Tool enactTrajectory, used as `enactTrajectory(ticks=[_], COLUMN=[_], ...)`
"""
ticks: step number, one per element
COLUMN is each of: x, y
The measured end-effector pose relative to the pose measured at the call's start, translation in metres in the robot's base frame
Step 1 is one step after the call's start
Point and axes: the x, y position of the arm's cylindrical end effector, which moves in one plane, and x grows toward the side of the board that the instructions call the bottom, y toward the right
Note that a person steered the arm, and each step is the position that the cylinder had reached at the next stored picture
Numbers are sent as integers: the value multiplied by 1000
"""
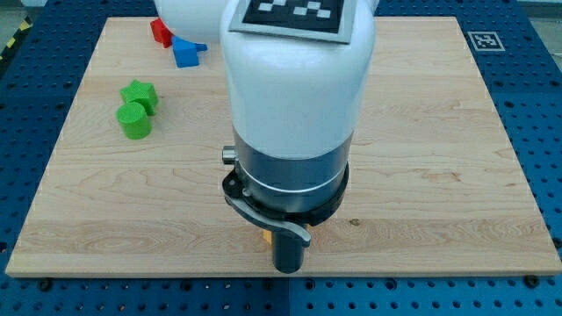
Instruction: Push the yellow hexagon parallel to green circle
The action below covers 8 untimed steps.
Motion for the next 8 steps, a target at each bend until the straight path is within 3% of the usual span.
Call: enactTrajectory(ticks=[2,5,8], x=[-5,-21,-85], y=[-24,2,2])
